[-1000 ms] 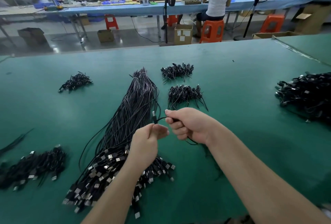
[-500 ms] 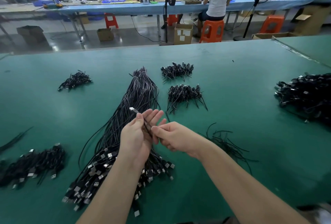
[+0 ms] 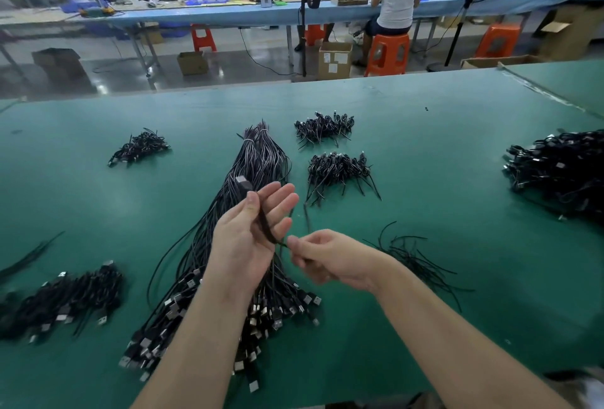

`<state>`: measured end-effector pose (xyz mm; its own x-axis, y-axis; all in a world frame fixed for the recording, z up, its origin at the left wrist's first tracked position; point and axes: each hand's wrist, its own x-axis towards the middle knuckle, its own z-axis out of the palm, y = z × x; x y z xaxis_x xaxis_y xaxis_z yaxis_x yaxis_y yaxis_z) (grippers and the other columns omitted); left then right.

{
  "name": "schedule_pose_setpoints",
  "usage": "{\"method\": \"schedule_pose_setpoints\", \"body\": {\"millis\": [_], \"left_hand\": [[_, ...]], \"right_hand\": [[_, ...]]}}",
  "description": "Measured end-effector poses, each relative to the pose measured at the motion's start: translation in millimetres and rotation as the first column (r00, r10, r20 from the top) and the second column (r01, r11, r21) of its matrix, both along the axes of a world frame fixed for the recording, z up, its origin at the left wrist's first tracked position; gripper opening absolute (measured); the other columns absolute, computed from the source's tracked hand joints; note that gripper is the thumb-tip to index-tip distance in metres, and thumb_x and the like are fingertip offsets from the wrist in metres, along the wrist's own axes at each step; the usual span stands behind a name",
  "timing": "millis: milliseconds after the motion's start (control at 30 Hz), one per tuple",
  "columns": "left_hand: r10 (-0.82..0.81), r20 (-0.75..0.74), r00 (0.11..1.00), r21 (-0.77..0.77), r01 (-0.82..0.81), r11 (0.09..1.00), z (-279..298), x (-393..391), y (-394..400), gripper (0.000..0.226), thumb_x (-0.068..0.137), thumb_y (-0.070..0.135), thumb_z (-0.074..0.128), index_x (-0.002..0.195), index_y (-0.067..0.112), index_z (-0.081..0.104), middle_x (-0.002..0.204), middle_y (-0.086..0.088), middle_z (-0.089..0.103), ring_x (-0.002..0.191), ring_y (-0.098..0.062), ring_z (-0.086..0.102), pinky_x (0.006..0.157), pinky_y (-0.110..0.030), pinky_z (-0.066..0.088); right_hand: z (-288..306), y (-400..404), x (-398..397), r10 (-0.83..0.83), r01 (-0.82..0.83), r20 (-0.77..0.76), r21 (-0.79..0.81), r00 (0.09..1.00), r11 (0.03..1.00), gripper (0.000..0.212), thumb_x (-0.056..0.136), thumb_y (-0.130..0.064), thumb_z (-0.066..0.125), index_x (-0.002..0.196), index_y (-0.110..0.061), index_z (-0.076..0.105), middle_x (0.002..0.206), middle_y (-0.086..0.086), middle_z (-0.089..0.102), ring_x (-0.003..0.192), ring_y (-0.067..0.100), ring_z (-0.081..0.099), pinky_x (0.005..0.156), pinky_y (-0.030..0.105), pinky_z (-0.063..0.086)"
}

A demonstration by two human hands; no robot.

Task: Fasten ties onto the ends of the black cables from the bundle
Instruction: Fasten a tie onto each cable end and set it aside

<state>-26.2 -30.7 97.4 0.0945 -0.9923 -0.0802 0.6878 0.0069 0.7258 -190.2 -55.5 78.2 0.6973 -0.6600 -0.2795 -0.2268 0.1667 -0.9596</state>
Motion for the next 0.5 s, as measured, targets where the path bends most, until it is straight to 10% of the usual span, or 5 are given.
{"method": "schedule_pose_setpoints", "body": {"millis": [200, 500], "left_hand": [[-0.475, 0.353, 0.806, -0.082, 0.532, 0.843, 2.7, 14.1, 20.6, 0.035, 0.100, 0.026, 0.051, 0.109, 0.001, 0.073, 0.110, -0.028, 0.071, 0.094, -0.036, 0.074, 0.069, -0.037, 0.062], [-0.214, 0.685, 0.696, 0.147, 0.156, 0.977, -19.9, -5.6, 16.9, 0.029, 0.109, 0.007, 0.038, 0.108, -0.001, 0.066, 0.096, -0.018, 0.077, 0.091, -0.028, 0.076, 0.074, -0.031, 0.062]], "right_hand": [[14.6, -18.5, -4.8, -0.147, 0.148, -0.018, 0.153, 0.989, 0.977, 0.036, 0.097, -0.046, 0.058, 0.072, -0.019, 0.054, 0.067, 0.002, 0.034, 0.063, 0.020, 0.030, 0.058, 0.030, 0.024], [39.2, -31.9, 7.7, -0.196, 0.209, -0.166, 0.069, 0.966, 0.975, 0.040, 0.106, -0.037, 0.047, 0.071, -0.018, 0.050, 0.054, -0.008, 0.028, 0.043, 0.008, 0.021, 0.042, 0.021, 0.018]]}}
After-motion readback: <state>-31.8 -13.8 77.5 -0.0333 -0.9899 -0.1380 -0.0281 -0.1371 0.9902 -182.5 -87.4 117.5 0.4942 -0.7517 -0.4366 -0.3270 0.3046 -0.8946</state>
